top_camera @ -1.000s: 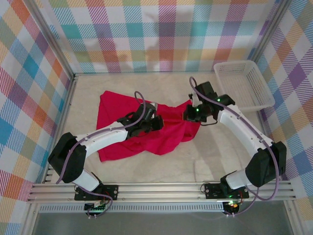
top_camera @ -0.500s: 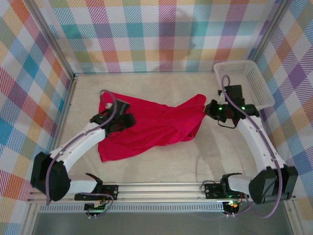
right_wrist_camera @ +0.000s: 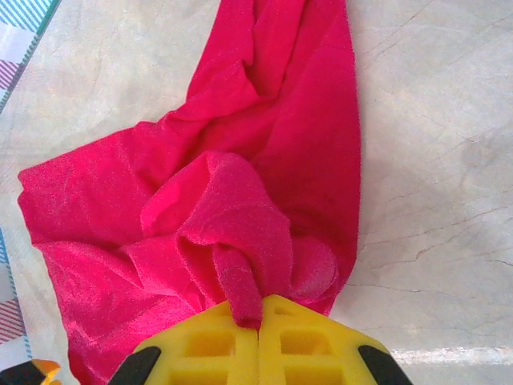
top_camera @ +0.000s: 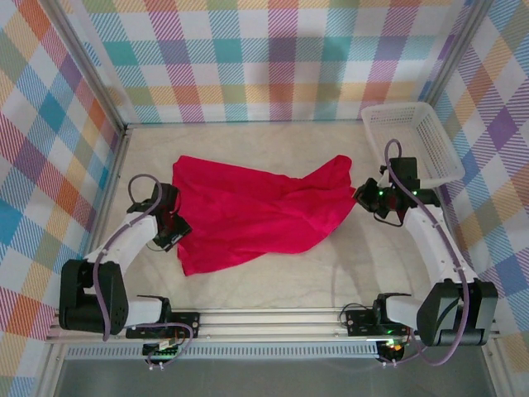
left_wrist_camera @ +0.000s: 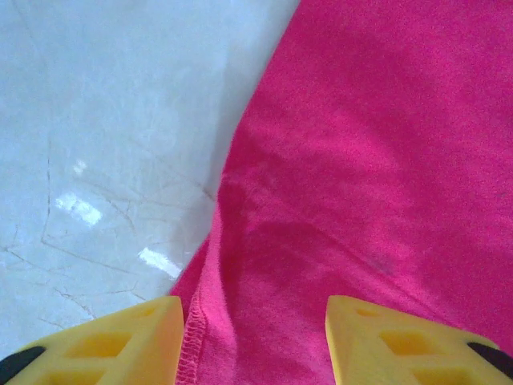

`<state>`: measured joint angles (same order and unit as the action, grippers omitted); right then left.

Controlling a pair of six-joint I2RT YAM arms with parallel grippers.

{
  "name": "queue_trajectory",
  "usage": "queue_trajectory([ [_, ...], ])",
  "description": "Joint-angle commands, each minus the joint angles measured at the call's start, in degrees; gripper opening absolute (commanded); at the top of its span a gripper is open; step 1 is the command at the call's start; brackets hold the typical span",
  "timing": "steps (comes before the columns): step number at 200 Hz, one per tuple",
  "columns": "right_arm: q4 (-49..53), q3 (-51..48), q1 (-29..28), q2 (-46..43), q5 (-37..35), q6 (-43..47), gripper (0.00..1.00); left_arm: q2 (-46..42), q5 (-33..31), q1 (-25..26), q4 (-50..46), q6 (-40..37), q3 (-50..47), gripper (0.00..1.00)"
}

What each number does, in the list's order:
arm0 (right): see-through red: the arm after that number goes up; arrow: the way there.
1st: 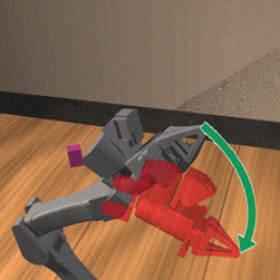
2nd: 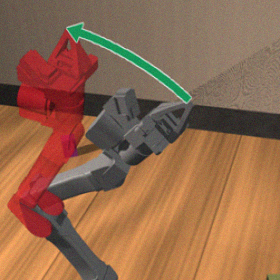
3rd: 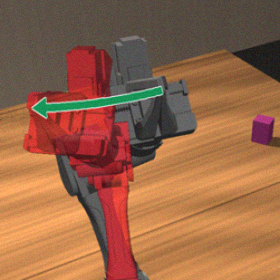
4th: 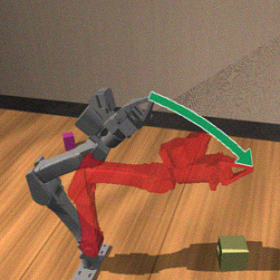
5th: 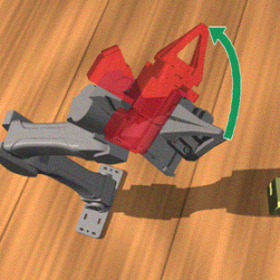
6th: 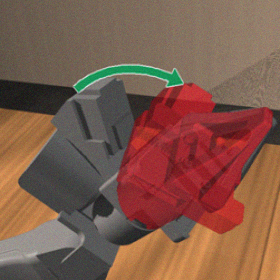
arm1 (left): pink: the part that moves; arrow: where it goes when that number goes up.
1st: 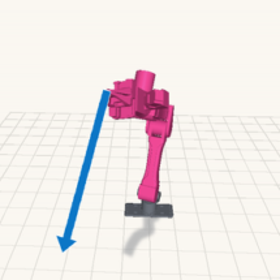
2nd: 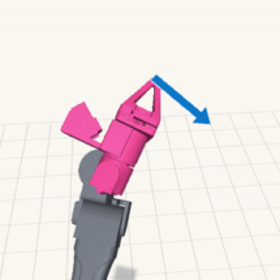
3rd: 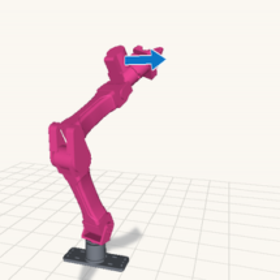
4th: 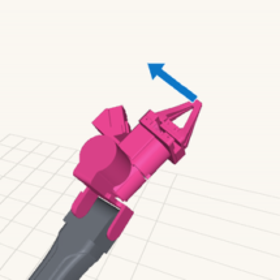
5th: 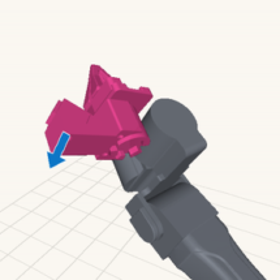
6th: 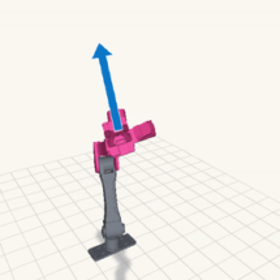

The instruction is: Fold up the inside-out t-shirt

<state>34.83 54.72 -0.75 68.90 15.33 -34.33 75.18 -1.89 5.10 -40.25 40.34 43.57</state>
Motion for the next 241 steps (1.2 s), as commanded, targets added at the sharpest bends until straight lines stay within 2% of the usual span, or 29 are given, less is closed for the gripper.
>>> queue_trajectory([
  [1,-2.1,-0.5,0.5,0.5,2.7,-0.5,0.00,1.6,1.0,-0.6,0.5,0.6,-1.8,0.47],
  [16,-2.1,-0.3,0.5,0.5,3.0,-0.4,0.00,3.0,0.4,-0.6,1.2,0.8,-1.8,0.44],
  [60,-1.5,0.0,0.6,0.2,3.7,0.0,0.00,5.1,-2.3,-1.4,2.3,0.7,-0.8,0.44],
  [140,-1.2,0.6,0.6,0.4,5.5,-0.2,0.00,5.2,1.2,-4.2,9.3,-1.2,-1.2,0.46],
  [215,-0.7,1.2,0.7,-0.3,5.6,-0.6,0.00,6.6,2.2,-5.6,11.0,-1.5,-2.1,0.40],
  [241,-0.9,1.3,0.6,0.1,5.9,-0.8,0.00,7.3,1.8,-6.4,10.5,-1.4,-2.6,0.45],
])
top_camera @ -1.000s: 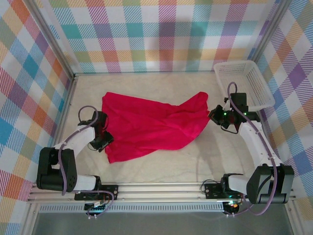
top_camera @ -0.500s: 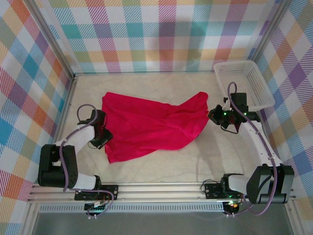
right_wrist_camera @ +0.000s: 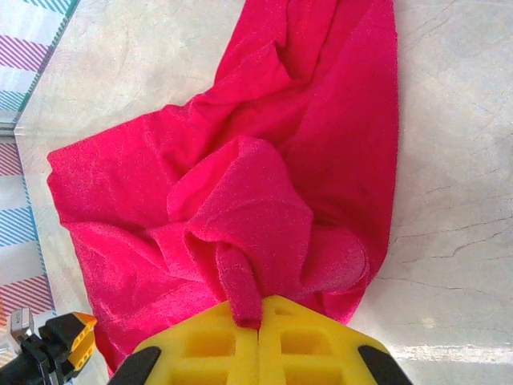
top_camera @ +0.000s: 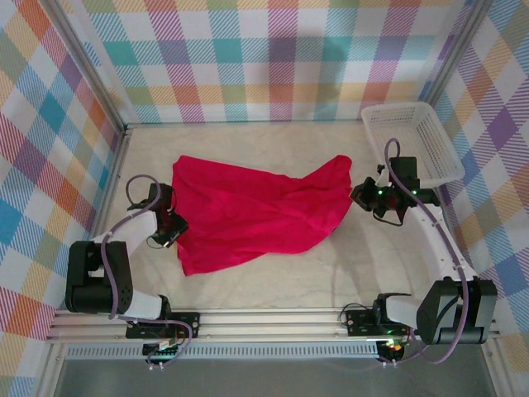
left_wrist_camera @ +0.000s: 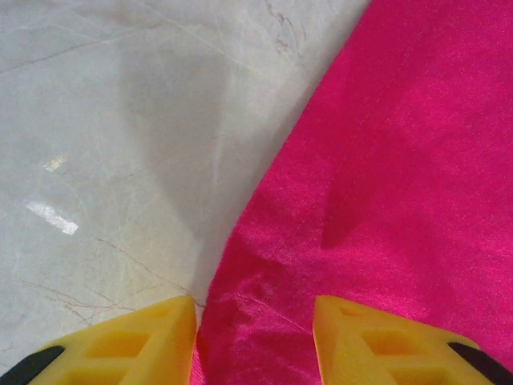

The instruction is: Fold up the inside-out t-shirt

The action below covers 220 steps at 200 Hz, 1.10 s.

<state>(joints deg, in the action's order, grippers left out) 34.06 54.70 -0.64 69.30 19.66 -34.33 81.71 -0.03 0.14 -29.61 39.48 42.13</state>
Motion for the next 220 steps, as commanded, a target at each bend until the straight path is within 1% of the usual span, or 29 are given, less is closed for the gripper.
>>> queue_trajectory([
  [1,-0.1,1.3,0.5,-0.3,1.7,-0.8,0.00,0.8,-0.1,-1.4,-0.2,-0.6,-1.2,0.46],
  [31,-0.2,1.3,0.5,-0.2,1.8,-1.0,0.00,1.5,0.2,-2.0,0.7,-0.4,-1.7,0.47],
  [48,-0.2,1.3,0.5,-0.2,1.9,-1.1,0.00,2.0,0.6,-2.1,1.6,-0.1,-1.9,0.43],
  [78,0.0,1.5,0.5,-0.4,2.0,-1.1,0.00,2.8,0.5,-2.1,2.6,0.3,-1.7,0.23],
  [107,0.4,1.9,0.5,-0.7,2.2,-1.1,0.00,2.6,-0.3,-2.1,3.4,0.4,-1.4,0.12],
  [122,0.2,1.9,0.5,-1.0,2.1,-1.1,0.00,2.4,-1.0,-2.2,3.9,0.5,-1.1,0.00],
  [151,0.0,2.8,0.5,-0.9,2.4,-1.3,0.00,-0.1,-1.0,-2.1,1.1,0.6,2.0,0.00],
  [169,0.3,5.6,0.5,0.2,2.5,-1.2,0.00,-3.1,0.0,-2.1,-2.5,0.6,7.1,0.00],
  [186,0.8,10.2,0.9,2.0,3.1,-1.3,0.00,-5.6,2.5,-2.2,-5.7,0.5,14.6,0.00],
  [201,2.6,17.2,2.1,3.9,4.3,-1.4,0.00,-6.6,4.9,-2.1,-8.5,-0.2,22.9,0.00],
  [220,4.7,27.9,5.3,6.0,6.6,-2.3,0.00,-6.3,7.8,-2.3,-12.0,-1.3,36.6,0.00],
])
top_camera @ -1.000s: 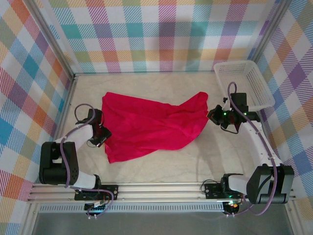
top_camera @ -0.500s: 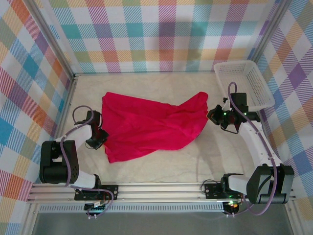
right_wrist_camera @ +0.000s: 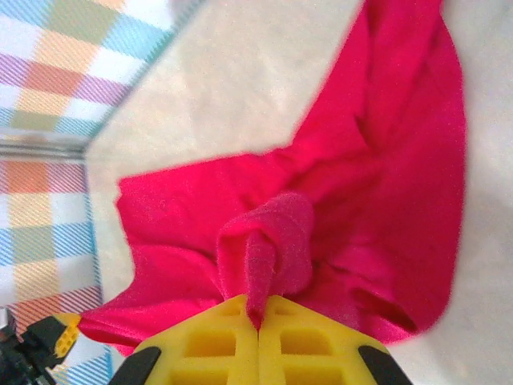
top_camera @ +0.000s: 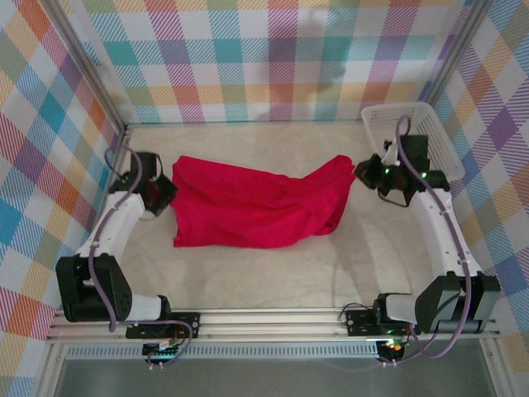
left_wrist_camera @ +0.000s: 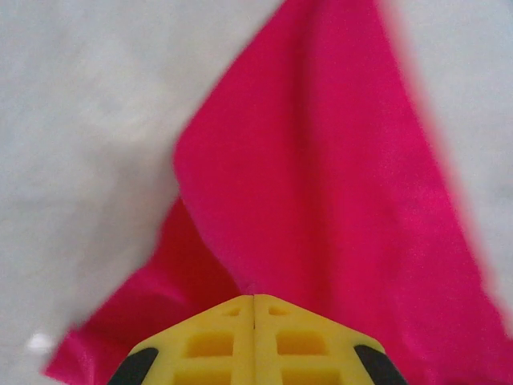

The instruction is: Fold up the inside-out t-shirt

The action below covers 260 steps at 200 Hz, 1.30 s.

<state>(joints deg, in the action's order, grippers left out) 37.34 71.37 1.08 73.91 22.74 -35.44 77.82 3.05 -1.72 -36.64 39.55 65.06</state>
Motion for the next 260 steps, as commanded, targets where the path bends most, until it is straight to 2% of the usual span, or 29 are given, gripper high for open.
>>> queue_trajectory([
  [1,1.5,11.9,3.7,1.5,3.7,-1.2,0.00,-2.4,4.8,-0.5,-5.1,-1.4,14.4,0.00],
  [17,3.8,22.2,7.5,3.2,6.2,-3.5,0.00,-1.9,6.9,-1.3,-7.0,-1.9,25.0,0.00],
  [32,3.5,27.8,11.4,3.9,9.4,-7.0,0.00,-2.0,7.5,-2.8,-7.6,-1.8,33.0,0.00],
  [66,1.3,34.1,17.1,5.1,15.1,-12.8,0.00,-2.4,8.2,-6.8,-7.5,-1.5,41.9,0.00],
  [125,0.5,41.9,17.5,5.8,18.7,-15.3,0.00,-0.6,15.2,-14.5,-10.1,0.5,51.0,0.00],
  [153,-3.5,46.9,17.7,5.2,22.6,-19.9,0.00,-0.9,16.5,-17.1,-11.0,1.4,56.5,0.00],
  [182,-5.6,52.4,18.0,3.3,23.5,-22.6,0.00,-4.8,13.7,-17.6,-10.2,0.6,59.4,0.00],
  [220,-2.0,62.4,18.4,1.9,20.1,-19.6,0.00,-5.9,8.7,-17.7,-14.1,-2.8,70.0,0.00],
  [242,0.6,67.6,18.4,2.9,16.5,-16.8,0.00,-5.9,6.7,-17.7,-12.7,-4.2,73.1,0.00],
  [260,0.9,69.7,18.7,5.7,16.6,-17.2,0.00,-4.9,7.2,-17.7,-11.1,-4.1,73.2,0.00],
])
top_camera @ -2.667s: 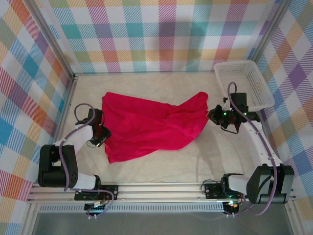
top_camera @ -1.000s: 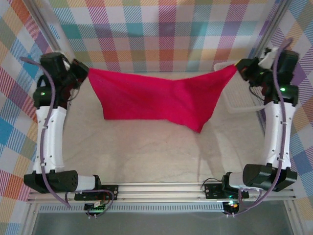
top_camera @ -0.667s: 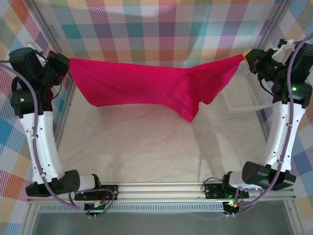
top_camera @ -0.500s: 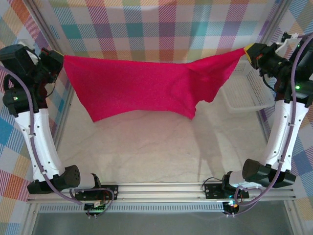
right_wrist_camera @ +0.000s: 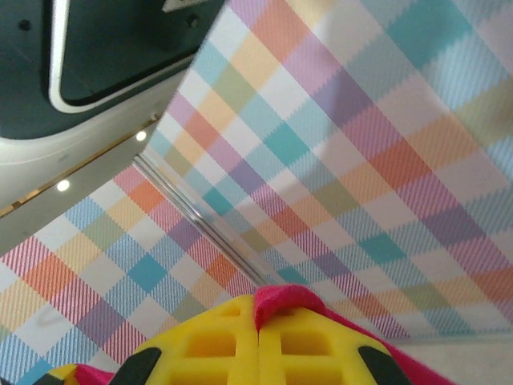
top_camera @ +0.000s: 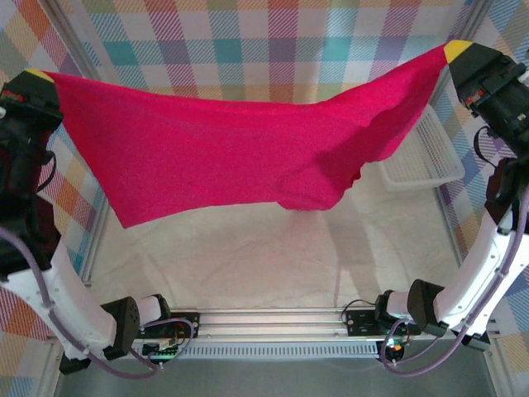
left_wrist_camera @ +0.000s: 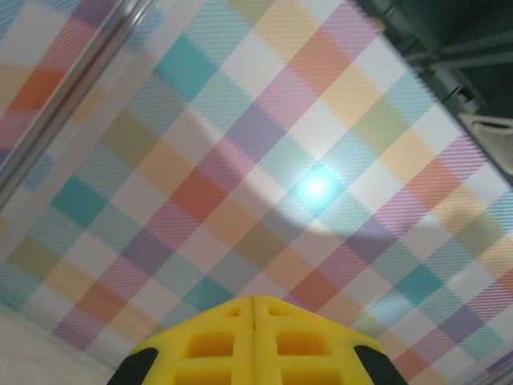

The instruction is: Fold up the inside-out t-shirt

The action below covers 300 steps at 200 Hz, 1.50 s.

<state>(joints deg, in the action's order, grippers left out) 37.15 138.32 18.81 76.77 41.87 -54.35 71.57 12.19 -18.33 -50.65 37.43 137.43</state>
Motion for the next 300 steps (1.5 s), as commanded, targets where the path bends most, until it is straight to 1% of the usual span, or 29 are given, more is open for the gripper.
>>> queue_trajectory([
  [1,1.2,3.0,1.0,3.0,-2.5,1.7,0.00,1.4,-1.9,-1.1,3.0,-2.0,0.8,0.00],
  [16,1.5,5.0,1.2,6.1,-2.1,1.2,0.00,3.6,-0.8,-1.1,3.4,-1.7,0.6,0.00],
  [33,0.1,3.9,1.2,9.4,-2.1,0.0,0.00,6.6,2.2,-1.0,5.6,-0.2,-1.9,0.00],
  [52,-2.5,-0.5,-0.2,13.5,-1.7,-0.9,0.00,9.9,7.0,-0.9,11.4,2.7,-10.8,0.00],
  [71,-0.1,-2.1,-4.6,18.3,-3.5,3.2,0.00,13.6,9.6,0.5,15.3,3.6,-19.0,0.00],
  [83,1.8,-3.0,-7.7,20.8,-5.3,6.3,0.00,15.6,9.2,1.4,16.9,2.6,-23.2,0.00],
  [86,2.0,-3.6,-8.6,21.5,-5.8,7.0,0.00,16.1,8.8,3.0,17.3,2.3,-24.3,0.00],
  [92,2.2,-5.1,-10.1,22.5,-7.0,8.1,0.00,17.1,8.1,3.9,18.1,1.6,-26.2,0.00],
  [112,-0.7,-12.2,-13.2,26.4,-10.3,9.6,0.00,22.2,4.8,5.8,20.1,-0.2,-30.9,0.00],
  [122,-1.5,-14.2,-14.0,29.5,-11.4,10.0,0.00,26.4,3.8,6.4,19.6,-1.0,-31.0,0.00],
  [136,-2.0,-14.6,-15.0,35.4,-11.9,9.8,0.00,33.2,3.1,7.2,17.5,-2.4,-28.8,0.00],
  [140,-1.9,-13.9,-15.4,37.5,-11.7,9.9,0.05,35.0,2.8,7.6,16.8,-3.2,-27.8,0.00],
  [144,-1.4,-12.9,-15.7,39.6,-11.6,10.0,0.10,36.9,1.9,8.1,15.8,-3.9,-26.7,0.09],
  [152,0.9,-9.8,-16.2,44.1,-12.1,10.1,0.15,40.3,-0.5,8.9,13.4,-5.2,-24.0,0.26],
  [161,4.4,-4.5,-17.1,49.5,-12.6,10.8,0.32,43.4,-3.5,10.0,10.8,-6.9,-21.1,0.44],
  [165,6.4,-2.0,-17.4,51.5,-13.2,11.3,0.40,44.5,-5.3,10.3,9.4,-7.4,-19.8,0.50],
  [169,8.4,0.5,-17.8,53.2,-13.9,11.9,0.48,45.5,-7.4,10.8,8.0,-7.8,-18.8,0.55],
  [175,11.2,4.1,-18.4,55.8,-14.7,12.7,0.54,46.3,-10.4,11.5,6.3,-8.2,-17.9,0.58],
  [181,13.9,7.3,-18.9,57.7,-15.4,13.3,0.56,46.6,-12.9,12.0,5.0,-8.1,-17.7,0.60],
  [193,18.4,11.4,-20.0,59.6,-16.7,14.7,0.58,45.9,-15.6,12.9,3.3,-7.0,-19.3,0.61],
  [202,20.3,11.1,-20.9,59.1,-18.1,15.8,0.59,44.1,-15.8,13.8,3.5,-5.8,-22.9,0.62],
  [214,20.8,6.7,-22.4,56.3,-19.7,17.3,0.59,40.1,-14.0,15.5,6.5,-4.5,-29.9,0.62],
  [225,18.1,-1.4,-24.3,52.0,-20.0,18.4,0.59,35.7,-10.6,17.8,11.2,-3.4,-38.2,0.62],
  [236,12.4,-13.6,-26.2,46.4,-20.4,18.9,0.59,31.6,-8.2,20.2,15.2,-2.2,-45.8,0.63],
  [250,2.5,-30.0,-27.9,38.9,-19.4,17.7,0.59,27.4,-5.7,23.0,19.9,-0.4,-54.2,0.64],
  [264,-3.7,-42.0,-28.9,34.4,-18.6,16.2,0.59,25.3,-2.5,24.4,24.4,1.1,-61.4,0.64],
  [274,-6.7,-47.9,-29.3,33.0,-19.0,15.7,0.58,24.9,-0.8,24.5,26.4,1.7,-65.0,0.64],
  [284,-9.9,-51.9,-29.3,32.9,-18.7,15.0,0.55,25.0,-1.2,24.5,26.3,1.1,-67.1,0.63],
  [300,-12.5,-53.5,-29.3,34.7,-17.1,14.4,0.51,25.5,-3.4,24.5,24.0,-0.7,-69.3,0.63],
])
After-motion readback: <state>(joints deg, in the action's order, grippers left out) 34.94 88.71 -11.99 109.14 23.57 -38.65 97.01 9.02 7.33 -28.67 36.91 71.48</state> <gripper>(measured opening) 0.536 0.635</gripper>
